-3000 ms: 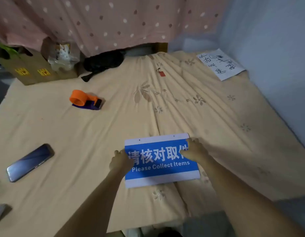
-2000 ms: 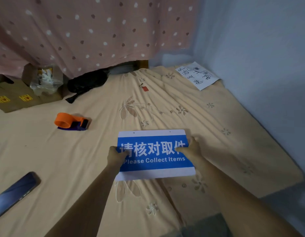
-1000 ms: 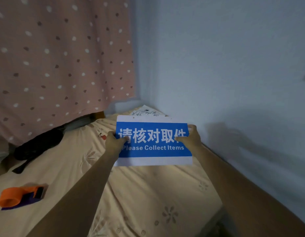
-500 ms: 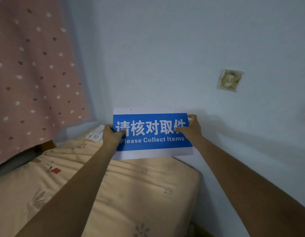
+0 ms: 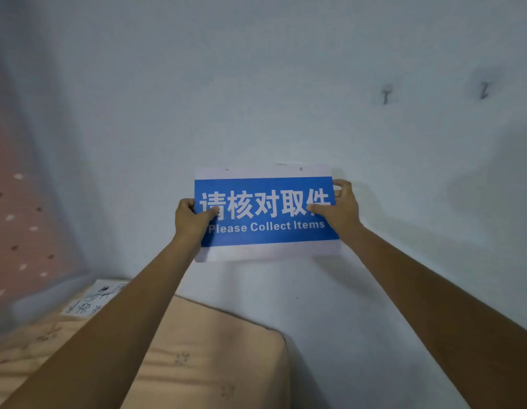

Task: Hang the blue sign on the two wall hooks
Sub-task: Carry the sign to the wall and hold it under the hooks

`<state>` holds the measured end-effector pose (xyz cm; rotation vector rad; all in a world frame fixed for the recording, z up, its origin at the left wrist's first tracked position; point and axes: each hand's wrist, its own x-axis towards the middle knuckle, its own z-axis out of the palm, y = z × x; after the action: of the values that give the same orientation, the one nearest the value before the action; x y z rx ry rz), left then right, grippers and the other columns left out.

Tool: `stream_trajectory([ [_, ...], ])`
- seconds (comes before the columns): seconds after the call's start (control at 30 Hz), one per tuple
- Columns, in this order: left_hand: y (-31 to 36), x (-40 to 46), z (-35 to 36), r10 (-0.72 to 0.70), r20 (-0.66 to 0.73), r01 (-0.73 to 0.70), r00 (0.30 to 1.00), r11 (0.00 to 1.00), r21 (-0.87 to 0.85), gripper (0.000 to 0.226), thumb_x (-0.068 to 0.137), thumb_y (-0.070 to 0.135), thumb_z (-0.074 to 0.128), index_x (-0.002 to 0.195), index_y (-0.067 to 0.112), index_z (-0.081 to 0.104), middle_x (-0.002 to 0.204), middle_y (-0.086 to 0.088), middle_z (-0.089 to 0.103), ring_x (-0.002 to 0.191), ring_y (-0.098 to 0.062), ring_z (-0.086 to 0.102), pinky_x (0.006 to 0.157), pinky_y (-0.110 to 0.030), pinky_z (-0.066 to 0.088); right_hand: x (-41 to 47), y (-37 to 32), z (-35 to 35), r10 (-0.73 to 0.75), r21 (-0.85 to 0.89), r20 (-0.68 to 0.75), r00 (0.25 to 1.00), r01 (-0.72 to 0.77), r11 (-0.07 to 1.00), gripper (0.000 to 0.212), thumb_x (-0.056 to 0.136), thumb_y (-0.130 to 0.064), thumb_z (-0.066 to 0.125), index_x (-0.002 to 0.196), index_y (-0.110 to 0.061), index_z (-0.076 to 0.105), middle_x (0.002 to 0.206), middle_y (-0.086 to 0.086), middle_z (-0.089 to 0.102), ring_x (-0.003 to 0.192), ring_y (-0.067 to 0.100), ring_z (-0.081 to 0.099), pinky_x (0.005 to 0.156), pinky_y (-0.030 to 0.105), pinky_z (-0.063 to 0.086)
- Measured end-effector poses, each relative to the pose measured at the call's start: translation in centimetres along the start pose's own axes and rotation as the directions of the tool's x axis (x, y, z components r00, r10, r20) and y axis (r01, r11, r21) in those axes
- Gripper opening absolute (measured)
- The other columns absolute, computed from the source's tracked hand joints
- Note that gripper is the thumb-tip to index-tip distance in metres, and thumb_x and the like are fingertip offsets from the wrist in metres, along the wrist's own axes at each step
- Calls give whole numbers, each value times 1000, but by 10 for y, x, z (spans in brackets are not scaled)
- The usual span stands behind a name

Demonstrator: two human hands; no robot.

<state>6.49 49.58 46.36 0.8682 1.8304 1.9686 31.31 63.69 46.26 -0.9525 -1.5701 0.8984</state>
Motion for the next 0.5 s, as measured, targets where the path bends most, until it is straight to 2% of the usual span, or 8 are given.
stream_trajectory([
  [0.13, 36, -1, 56, 61, 49, -59, 997, 997, -45, 36, 81, 12, 73, 103, 10, 45, 103, -5, 60, 76, -14, 59, 60, -23, 45, 27, -18, -60, -54, 6, -66, 996, 55, 998, 74, 68, -14, 85, 127, -16, 40, 100, -4, 59, 82, 11, 61, 61, 17, 47],
  [0.33, 85, -9, 140, 142, 132, -126, 981, 985, -120, 36, 81, 13, 73, 103, 12, 44, 90, 3, 58, 71, -8, 58, 59, -23, 45, 60, -39, -144, -110, -25, -179, 978, 107, 994, 75, 69, -13, 84, 129, -18, 40, 101, -5, 58, 81, 8, 59, 59, 14, 44],
  [0.5, 107, -14, 200, 154, 219, -118, 963, 978, -171, 37, 82, 13, 72, 105, 12, 44, 86, 7, 56, 70, -7, 58, 57, -22, 45, 74, -44, -200, -129, -69, -265, 956, 115, 991, 75, 70, -11, 84, 130, -16, 39, 101, -6, 57, 75, 1, 58, 57, 11, 42],
])
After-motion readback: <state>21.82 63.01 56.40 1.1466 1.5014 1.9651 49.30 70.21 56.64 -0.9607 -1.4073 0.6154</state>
